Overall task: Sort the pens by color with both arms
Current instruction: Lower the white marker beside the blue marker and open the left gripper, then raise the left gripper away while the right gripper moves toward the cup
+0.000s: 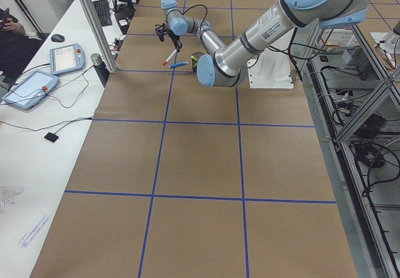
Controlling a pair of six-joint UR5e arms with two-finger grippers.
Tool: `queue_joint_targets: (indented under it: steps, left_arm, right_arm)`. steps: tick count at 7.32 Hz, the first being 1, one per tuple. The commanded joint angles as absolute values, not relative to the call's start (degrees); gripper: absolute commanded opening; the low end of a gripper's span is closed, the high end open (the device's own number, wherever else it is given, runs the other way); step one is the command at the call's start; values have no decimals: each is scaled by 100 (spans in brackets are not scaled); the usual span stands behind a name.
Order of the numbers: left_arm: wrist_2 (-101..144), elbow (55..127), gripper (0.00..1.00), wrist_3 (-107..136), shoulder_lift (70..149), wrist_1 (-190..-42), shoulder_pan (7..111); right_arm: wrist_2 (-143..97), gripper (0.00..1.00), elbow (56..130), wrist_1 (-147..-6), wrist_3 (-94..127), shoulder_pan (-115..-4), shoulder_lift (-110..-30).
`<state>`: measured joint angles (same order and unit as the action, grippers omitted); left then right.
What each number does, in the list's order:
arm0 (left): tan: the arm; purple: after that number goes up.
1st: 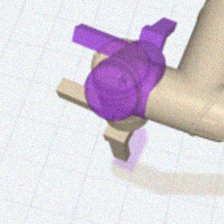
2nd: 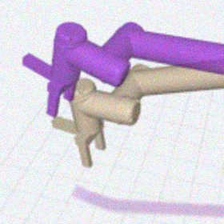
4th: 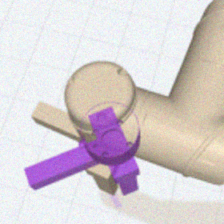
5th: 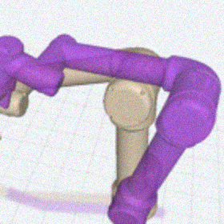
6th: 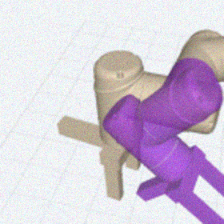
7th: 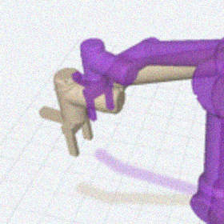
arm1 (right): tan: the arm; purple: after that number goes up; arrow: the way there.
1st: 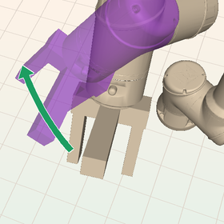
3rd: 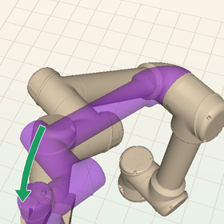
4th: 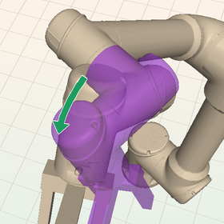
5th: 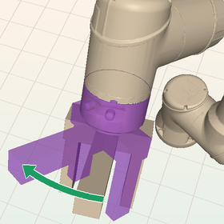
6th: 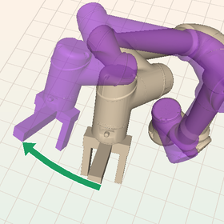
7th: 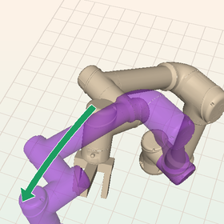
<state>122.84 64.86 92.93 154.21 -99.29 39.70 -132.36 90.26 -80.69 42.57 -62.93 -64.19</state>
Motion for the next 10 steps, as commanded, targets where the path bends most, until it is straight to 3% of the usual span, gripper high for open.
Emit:
queue_joint_targets:
  steps: [1,4,6,10]
  left_arm:
    - [12278,6495,39,9238,15372,-10107,3938]
    - [12287,6661,60,8598,15320,-10081,3972]
    - [12732,7509,65,8299,14795,-10037,4409]
    - [13649,8233,67,6720,13802,-10037,5062]
  right_arm:
    - [-13236,98,9018,-8068,4254,-6293,-6381]
    - [-13236,98,9018,-8112,4454,-6284,-6233]
    - [-13236,98,9044,-8086,5602,-6066,-5803]
    - [-12753,98,9052,-8662,7835,-5327,-4968]
